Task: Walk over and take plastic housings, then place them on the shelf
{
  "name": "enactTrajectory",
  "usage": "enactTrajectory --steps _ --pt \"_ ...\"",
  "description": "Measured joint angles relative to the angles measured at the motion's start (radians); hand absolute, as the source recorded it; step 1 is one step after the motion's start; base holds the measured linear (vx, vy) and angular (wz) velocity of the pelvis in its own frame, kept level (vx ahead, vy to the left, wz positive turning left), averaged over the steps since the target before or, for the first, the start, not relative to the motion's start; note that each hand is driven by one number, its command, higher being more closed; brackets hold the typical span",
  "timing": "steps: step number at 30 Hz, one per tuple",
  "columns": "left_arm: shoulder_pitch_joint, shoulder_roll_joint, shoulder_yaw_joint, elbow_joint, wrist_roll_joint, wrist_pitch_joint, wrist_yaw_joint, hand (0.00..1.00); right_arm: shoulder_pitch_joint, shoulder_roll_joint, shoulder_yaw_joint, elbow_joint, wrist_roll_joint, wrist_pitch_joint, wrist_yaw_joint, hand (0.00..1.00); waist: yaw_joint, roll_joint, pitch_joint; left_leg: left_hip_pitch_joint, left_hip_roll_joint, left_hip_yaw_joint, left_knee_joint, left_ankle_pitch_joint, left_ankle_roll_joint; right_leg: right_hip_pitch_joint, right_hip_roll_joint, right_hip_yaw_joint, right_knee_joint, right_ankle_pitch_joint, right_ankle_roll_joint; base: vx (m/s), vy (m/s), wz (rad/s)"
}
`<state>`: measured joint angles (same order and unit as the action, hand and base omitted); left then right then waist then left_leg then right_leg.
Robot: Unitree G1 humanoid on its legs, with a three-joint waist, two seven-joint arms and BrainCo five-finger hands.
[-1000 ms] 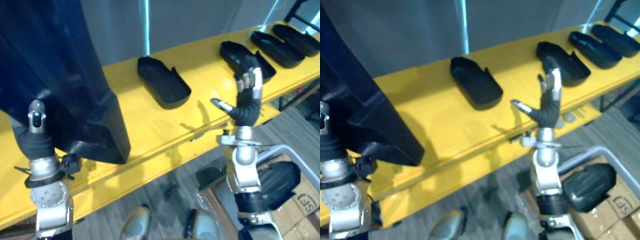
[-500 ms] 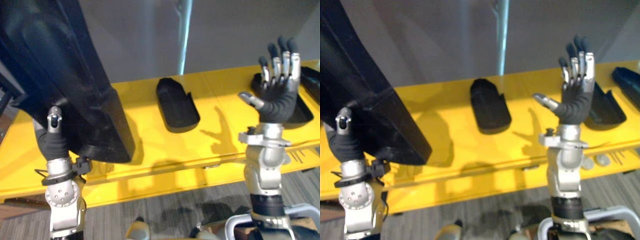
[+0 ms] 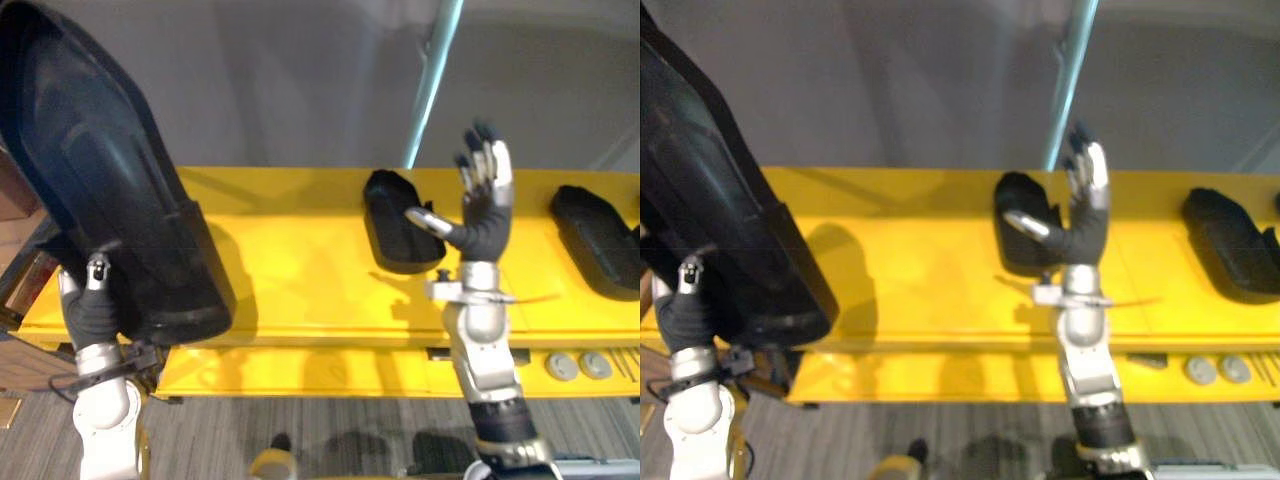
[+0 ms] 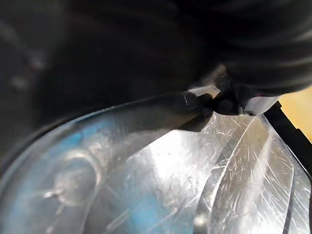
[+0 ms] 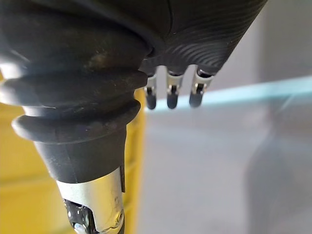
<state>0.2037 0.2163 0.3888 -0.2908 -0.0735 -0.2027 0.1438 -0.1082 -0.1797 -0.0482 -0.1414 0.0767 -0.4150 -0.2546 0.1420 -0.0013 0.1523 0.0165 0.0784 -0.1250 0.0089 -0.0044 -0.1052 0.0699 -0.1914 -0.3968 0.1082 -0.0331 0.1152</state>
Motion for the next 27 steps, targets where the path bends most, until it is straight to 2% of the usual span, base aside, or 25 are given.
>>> enactTrajectory --steps 2,4,7,9,12,17,18,21,23,27 --pt "-0.008 0.005 0.008 0.055 -0.048 0.076 -0.013 1.0 0.06 -0.008 -0.067 -0.017 0.101 0.001 0.087 0.0 -0.038 0.004 -0.003 0.011 -0.001 0.04 -0.003 0.0 0.0 -0.002 0.0 0.028 -0.019 0.014 0.003 0.04 0.034 -0.4" --pt "-0.05 0.018 0.015 0.179 -0.058 0.144 0.005 1.0 0.1 -0.033 -0.103 -0.053 0.128 0.001 0.139 0.0 -0.072 0.014 -0.011 0.018 0.004 0.083 -0.011 -0.001 0.0 -0.012 0.002 0.058 -0.019 0.017 0.003 -0.02 0.015 -0.39" --pt "-0.133 0.052 0.03 0.339 -0.044 0.215 0.039 1.0 0.129 -0.081 -0.134 -0.098 0.141 0.001 0.175 0.0 -0.106 0.021 -0.015 0.019 0.011 0.119 -0.018 -0.001 0.0 -0.037 0.008 0.093 -0.019 0.022 0.001 -0.02 0.0 -0.37" --pt "-0.213 0.127 0.029 0.455 -0.037 0.273 0.049 1.0 0.154 -0.105 -0.171 -0.105 0.147 0.01 0.19 0.0 -0.136 0.02 -0.015 0.022 0.016 0.138 -0.021 -0.001 0.0 -0.05 0.014 0.112 -0.02 0.027 -0.002 -0.02 -0.009 -0.27" --pt "-0.267 0.212 0.032 0.516 -0.038 0.32 0.048 1.0 0.185 -0.127 -0.192 -0.109 0.169 0.033 0.203 0.0 -0.155 0.024 -0.015 0.045 0.019 0.177 -0.036 -0.001 0.0 -0.059 0.019 0.151 -0.02 0.031 -0.003 -0.01 -0.005 -0.34" --pt "-0.37 0.302 0.033 0.642 -0.028 0.368 0.048 1.0 0.208 -0.14 -0.223 -0.107 0.211 0.04 0.245 0.0 -0.186 0.028 -0.015 0.054 0.018 0.211 -0.043 -0.002 0.0 -0.074 0.02 0.181 -0.019 0.037 0.0 0.0 0.008 -0.21" --pt "-0.401 0.327 0.03 0.68 -0.002 0.39 0.047 1.0 0.211 -0.145 -0.225 -0.106 0.229 0.04 0.26 0.0 -0.194 0.028 -0.015 0.054 0.018 0.222 -0.045 -0.002 0.001 -0.084 0.021 0.193 -0.019 0.04 0.0 0.0 0.008 -0.17" --pt "-0.447 0.367 0.021 0.745 0.086 0.437 0.036 1.0 0.212 -0.164 -0.223 -0.105 0.237 0.04 0.289 0.0 -0.214 0.032 -0.013 0.057 0.016 0.238 -0.049 -0.002 0.001 -0.091 0.022 0.209 -0.019 0.043 0.0 0.0 0.007 -0.16" --pt "-0.48 0.376 0.018 0.778 0.127 0.464 0.024 1.0 0.212 -0.175 -0.223 -0.105 0.256 0.04 0.302 0.0 -0.216 0.035 -0.012 0.058 0.016 0.244 -0.05 -0.002 0.001 -0.096 0.022 0.216 -0.019 0.043 0.0 0.01 0.005 -0.1" --pt "-0.516 0.398 -0.03 0.847 0.179 0.548 -0.053 1.0 0.209 -0.208 -0.2 -0.105 0.272 0.04 0.323 0.0 -0.229 0.054 -0.01 0.056 0.016 0.256 -0.05 -0.002 0.001 -0.107 0.023 0.229 -0.013 0.044 0.001 0.01 0.0 -0.07"
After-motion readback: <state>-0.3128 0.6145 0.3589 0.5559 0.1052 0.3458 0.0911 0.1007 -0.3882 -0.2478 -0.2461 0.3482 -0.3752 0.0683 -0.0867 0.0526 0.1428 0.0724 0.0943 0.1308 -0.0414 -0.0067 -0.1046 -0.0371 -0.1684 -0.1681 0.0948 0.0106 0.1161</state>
